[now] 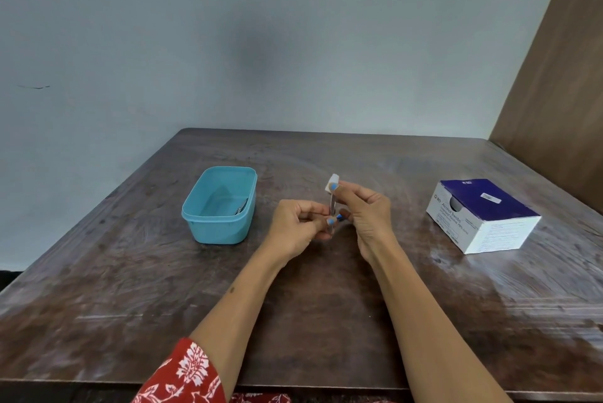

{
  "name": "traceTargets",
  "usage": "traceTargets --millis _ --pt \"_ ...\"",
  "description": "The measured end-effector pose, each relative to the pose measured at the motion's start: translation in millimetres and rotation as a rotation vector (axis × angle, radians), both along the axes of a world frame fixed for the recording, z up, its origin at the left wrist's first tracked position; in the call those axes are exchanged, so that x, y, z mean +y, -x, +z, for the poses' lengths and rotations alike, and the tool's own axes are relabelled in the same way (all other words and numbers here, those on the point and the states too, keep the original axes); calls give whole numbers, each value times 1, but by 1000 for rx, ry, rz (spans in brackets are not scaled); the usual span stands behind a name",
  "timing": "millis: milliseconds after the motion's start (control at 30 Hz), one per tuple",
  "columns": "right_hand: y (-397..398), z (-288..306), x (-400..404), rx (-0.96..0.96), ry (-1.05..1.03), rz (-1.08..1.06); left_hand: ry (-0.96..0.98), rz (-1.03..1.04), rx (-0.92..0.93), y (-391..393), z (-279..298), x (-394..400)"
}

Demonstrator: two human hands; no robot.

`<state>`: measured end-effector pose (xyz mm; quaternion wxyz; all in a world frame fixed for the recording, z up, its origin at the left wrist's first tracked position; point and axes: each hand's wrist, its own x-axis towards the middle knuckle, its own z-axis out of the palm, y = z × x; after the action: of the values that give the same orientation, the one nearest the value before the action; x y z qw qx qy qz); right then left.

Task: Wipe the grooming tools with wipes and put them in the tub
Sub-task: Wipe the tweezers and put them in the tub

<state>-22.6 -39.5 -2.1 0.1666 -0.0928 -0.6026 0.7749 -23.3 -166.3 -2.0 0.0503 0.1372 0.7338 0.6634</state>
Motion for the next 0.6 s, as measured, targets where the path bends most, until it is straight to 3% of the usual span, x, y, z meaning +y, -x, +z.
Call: traceTargets --millis 233,433,600 --pt "-1 -1 -3 -12 -45 91 -44 49 17 2 0 -1" --pt "1 1 0 47 -29 -82 21 -64 -24 2 -1 0" --pt "-1 1 -3 31 -73 -3 2 39 20 4 -4 0"
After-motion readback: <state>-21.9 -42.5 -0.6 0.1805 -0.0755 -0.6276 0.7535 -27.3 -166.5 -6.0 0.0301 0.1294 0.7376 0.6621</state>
